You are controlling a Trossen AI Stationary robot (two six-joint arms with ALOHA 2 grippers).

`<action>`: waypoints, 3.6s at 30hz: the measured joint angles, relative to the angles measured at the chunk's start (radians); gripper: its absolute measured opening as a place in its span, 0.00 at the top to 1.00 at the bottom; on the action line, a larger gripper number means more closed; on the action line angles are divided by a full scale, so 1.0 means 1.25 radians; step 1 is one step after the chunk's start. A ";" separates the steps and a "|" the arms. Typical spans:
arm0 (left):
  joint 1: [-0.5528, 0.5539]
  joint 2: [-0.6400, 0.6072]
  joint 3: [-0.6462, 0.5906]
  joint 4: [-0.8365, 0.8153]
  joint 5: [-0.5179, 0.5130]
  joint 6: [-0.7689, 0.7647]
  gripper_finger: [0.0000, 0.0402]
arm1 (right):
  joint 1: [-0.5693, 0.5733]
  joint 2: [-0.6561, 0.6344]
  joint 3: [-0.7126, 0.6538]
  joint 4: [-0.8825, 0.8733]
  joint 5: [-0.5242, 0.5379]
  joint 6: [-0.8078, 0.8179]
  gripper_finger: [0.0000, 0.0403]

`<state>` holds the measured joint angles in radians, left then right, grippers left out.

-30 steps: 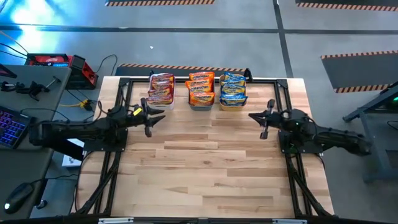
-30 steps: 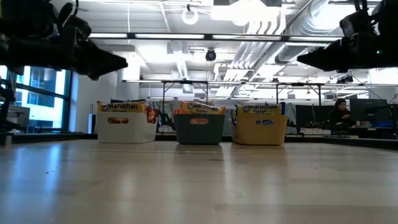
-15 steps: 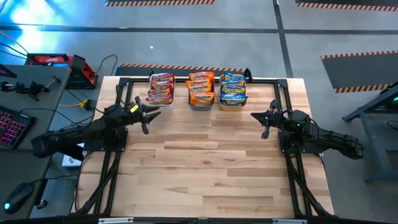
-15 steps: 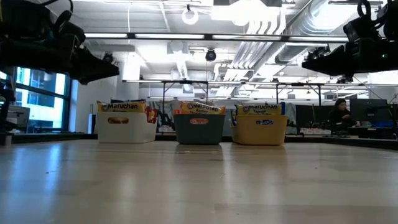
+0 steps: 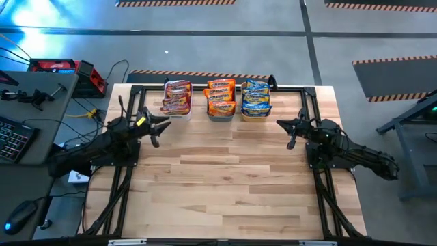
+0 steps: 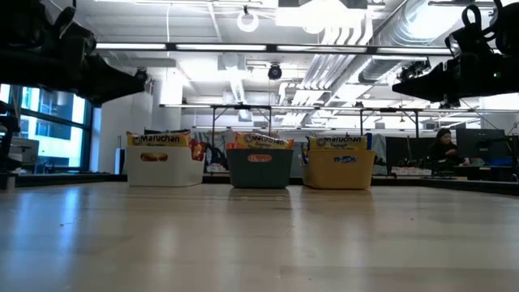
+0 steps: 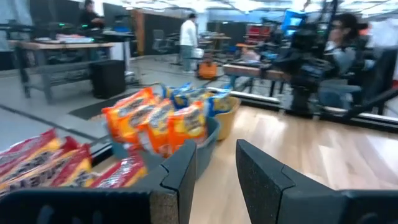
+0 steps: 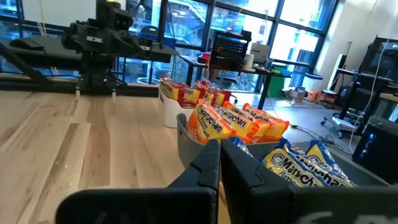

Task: Sort Maruchan noodles
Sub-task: Return to Home Position

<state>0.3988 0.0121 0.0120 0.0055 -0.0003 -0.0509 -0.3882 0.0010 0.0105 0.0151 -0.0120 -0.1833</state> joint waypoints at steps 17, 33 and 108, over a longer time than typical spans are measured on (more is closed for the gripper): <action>0.012 0.009 0.000 0.001 -0.012 -0.095 0.75 | -0.005 0.005 0.000 -0.001 0.017 0.007 1.00; 0.012 0.009 0.000 0.002 -0.011 -0.104 0.75 | -0.005 0.005 0.000 -0.001 0.018 0.058 1.00; -0.048 0.020 0.001 0.002 -0.009 -0.104 0.75 | -0.005 0.005 0.000 -0.002 0.018 0.057 1.00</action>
<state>0.3389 0.0365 0.0128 0.0082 -0.0119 -0.1806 -0.3950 0.0074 0.0101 0.0132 0.0105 -0.1116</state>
